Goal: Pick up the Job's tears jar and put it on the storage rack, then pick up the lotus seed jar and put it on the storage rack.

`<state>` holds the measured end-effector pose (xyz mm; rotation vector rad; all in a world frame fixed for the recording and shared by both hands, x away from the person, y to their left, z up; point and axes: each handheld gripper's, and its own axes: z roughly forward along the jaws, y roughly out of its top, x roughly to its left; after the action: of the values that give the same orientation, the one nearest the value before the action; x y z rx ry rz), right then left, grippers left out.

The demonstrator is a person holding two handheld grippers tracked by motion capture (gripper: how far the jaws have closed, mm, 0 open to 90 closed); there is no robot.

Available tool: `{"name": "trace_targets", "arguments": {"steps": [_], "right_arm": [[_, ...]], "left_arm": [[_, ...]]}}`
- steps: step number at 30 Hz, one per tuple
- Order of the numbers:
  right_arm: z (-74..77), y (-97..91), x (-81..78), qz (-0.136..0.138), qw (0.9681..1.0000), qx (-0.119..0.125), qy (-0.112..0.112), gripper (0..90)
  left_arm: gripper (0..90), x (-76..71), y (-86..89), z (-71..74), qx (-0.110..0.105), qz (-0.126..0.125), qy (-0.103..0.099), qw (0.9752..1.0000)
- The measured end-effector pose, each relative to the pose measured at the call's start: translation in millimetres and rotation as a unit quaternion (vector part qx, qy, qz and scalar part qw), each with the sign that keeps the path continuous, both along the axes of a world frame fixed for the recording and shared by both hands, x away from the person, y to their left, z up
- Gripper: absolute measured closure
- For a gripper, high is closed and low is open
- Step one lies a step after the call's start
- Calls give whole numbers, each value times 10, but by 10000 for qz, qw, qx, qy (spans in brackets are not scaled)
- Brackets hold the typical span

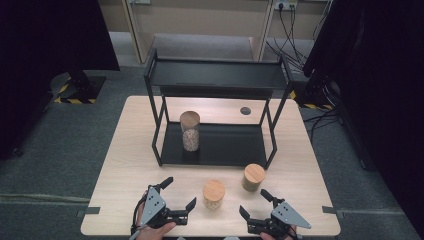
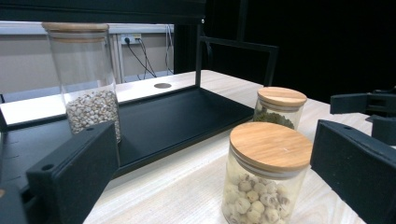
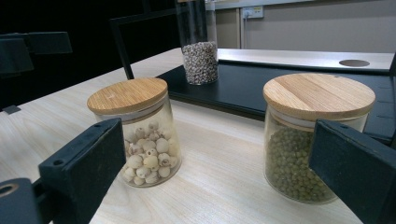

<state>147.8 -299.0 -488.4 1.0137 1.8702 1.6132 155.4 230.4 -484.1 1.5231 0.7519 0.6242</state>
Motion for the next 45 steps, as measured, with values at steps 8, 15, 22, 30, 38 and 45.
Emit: {"name": "trace_targets", "arguments": {"steps": [8, 15, 22, 30, 38, 45], "right_arm": [[0, -1, -4, 6, 10000, 7, -9, 44], [0, 1, -7, 16, 10000, 4, -21, 44], [5, 12, 0, 53, 10000, 2, -24, 44], [10, 63, 35, 172, 9998, -26, -26, 44], [16, 150, 96, 320, 9994, -106, -29, 45], [13, 213, 164, 455, 9988, -173, 15, 47]], "left_arm": [[7, 1, 6, -61, 13, -32, 20, 10000], [7, -6, 17, -81, 13, -21, 43, 10000], [7, 4, 24, -101, 11, -24, 83, 10000], [7, 16, 26, -115, -6, -29, 129, 9999], [7, 14, 36, -119, -3, -23, 138, 9999], [7, 10, 35, -126, -29, 2, 148, 9999]]}}
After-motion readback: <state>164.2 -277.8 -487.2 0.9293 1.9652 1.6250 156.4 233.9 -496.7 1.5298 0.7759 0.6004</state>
